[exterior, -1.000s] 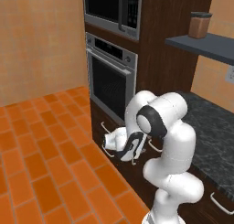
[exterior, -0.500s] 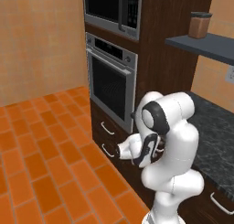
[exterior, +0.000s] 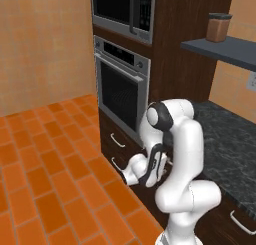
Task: Take a straw from the drawer in front and place it inside the glass cup on the dining counter.
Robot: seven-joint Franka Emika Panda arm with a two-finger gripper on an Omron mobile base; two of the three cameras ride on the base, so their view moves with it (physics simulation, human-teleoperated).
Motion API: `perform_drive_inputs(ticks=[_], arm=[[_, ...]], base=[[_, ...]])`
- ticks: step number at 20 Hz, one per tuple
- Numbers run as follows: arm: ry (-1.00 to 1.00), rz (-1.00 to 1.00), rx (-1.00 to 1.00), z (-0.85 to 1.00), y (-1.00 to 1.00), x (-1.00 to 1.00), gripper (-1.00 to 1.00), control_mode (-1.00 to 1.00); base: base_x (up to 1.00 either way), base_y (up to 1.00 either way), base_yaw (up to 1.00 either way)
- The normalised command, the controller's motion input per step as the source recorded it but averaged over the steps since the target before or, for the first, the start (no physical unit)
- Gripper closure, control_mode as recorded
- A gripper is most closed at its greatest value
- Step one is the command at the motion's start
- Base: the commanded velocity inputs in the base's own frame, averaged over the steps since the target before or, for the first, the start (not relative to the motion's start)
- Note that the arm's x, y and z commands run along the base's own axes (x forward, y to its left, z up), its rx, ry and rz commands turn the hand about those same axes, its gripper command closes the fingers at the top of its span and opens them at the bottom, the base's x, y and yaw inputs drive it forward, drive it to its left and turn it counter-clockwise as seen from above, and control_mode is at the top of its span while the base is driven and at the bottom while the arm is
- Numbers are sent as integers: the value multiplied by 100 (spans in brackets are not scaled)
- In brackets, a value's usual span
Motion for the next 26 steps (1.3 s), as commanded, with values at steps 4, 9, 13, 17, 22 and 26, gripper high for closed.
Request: perform_drive_inputs(ticks=[4, 9, 13, 17, 22, 26], arm=[[-3, 0, -11, -32, 3, 47, -100, -100], [0, 0, -5, -14, 0, 51, -100, -100], [0, 0, 0, -8, -1, 54, -100, -100], [0, 0, 0, -3, -13, 19, -100, -100], [0, -1, 0, 0, -24, -1, -100, -100], [0, -1, 0, 1, -28, 0, -100, -100]], base=[[0, 0, 0], [0, 0, 0], [0, 0, 0], [0, 0, 0], [0, 0, 0], [0, 0, 0]])
